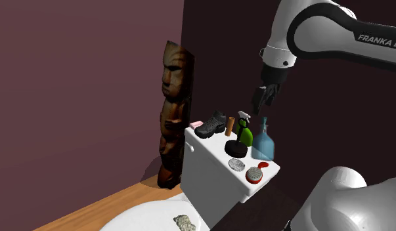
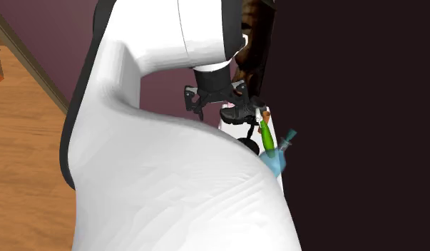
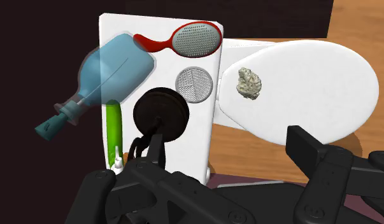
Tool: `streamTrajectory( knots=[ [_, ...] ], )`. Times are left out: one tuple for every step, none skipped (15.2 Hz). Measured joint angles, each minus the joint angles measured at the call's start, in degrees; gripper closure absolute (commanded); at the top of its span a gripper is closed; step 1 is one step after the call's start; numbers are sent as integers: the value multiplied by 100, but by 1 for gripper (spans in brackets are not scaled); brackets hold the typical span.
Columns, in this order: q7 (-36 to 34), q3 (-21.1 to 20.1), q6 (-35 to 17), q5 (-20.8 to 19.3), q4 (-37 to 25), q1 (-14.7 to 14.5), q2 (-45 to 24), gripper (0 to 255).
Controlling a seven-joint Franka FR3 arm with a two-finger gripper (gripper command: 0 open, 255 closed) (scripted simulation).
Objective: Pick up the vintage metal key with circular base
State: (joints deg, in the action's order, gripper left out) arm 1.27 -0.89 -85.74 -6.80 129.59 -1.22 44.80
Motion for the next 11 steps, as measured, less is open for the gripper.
streamTrajectory(
  knots=[
    [0, 0, 0, 0, 0, 0, 0, 0],
    [9, 51, -69, -5, 27, 22, -19, 0],
    [6, 122, -225, -6, 103, 53, -70, 0],
    [26, 223, -403, -20, 231, 95, -76, 0],
    [62, 345, -584, -39, 342, 145, -97, 0],
    [61, 434, -757, -32, 367, 181, -198, 0],
    [95, 553, -932, -41, 416, 228, -275, 0],
    [99, 652, -1148, -33, 489, 265, -376, 0],
    [98, 740, -1341, -18, 565, 298, -446, 0],
    [136, 864, -1546, -15, 585, 339, -584, 0],
    [178, 989, -1754, -6, 614, 377, -718, 0]
  ],
)
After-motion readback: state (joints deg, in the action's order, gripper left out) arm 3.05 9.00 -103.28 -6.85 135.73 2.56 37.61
